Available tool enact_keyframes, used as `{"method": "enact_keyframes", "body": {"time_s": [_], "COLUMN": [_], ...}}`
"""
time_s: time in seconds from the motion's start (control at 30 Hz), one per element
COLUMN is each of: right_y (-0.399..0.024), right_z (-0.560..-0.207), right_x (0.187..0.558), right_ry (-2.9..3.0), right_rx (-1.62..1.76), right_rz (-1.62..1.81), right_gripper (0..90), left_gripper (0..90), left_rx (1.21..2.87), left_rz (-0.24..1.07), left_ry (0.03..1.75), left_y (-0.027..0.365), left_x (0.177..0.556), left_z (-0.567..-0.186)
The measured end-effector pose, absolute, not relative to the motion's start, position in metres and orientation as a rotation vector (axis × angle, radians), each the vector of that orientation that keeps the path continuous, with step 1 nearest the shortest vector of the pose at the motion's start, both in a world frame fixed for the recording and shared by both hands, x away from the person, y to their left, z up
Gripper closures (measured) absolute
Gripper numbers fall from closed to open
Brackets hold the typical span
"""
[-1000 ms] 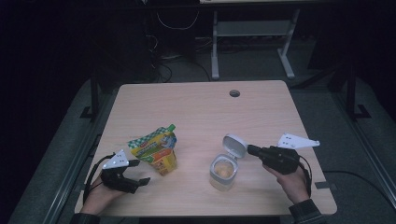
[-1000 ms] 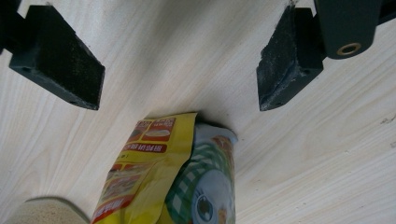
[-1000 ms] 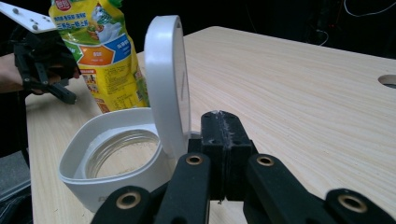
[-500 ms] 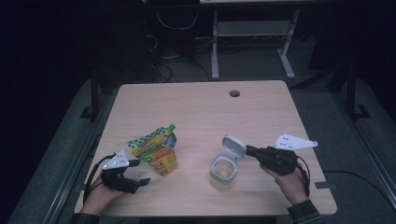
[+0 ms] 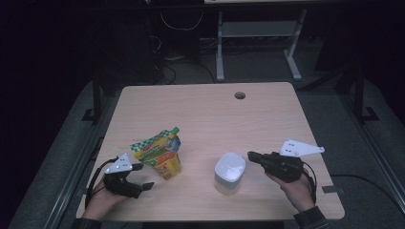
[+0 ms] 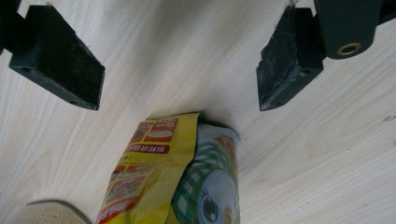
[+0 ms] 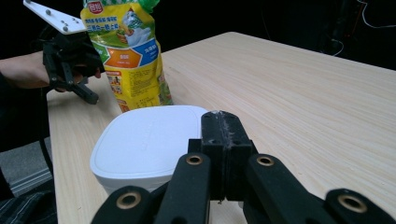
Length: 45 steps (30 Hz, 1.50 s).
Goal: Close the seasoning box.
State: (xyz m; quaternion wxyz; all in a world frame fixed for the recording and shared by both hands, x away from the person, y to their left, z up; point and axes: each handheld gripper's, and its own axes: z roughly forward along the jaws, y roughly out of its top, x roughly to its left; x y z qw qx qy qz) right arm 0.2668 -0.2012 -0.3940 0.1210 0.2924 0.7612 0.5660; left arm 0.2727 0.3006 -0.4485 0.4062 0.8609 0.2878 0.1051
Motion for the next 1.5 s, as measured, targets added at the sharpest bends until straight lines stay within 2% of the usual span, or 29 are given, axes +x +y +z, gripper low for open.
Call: {"method": "enact_keyframes", "body": {"time_s": [0.07,0.43,0.9,1.07,1.23,1.5], "right_y": [-0.202,-0.214,-0.225,-0.230,-0.232,-0.233], "right_z": [-0.394,-0.404,-0.427,-0.436,-0.452,-0.463], "right_x": [0.267,0.270,0.279,0.283,0.291,0.298], "right_ry": [2.220,2.185,2.154,2.161,2.198,2.229], "right_rx": [0.853,0.938,1.056,1.091,1.113,1.144], "right_rz": [1.645,1.574,1.444,1.394,1.299,1.242], "right_gripper": [89.1,75.5,46.5,39.1,26.9,18.8], "left_gripper": [15.3,15.3,15.3,15.3,15.3,15.3], "left_rx": [2.170,2.165,2.162,2.162,2.162,2.158], "left_rz": [0.261,0.260,0.257,0.258,0.258,0.260], "left_ry": [0.731,0.735,0.743,0.741,0.742,0.737], "left_y": [0.301,0.302,0.304,0.305,0.304,0.305], "left_x": [0.272,0.272,0.271,0.272,0.271,0.272], "left_z": [-0.448,-0.448,-0.449,-0.449,-0.449,-0.450]}}
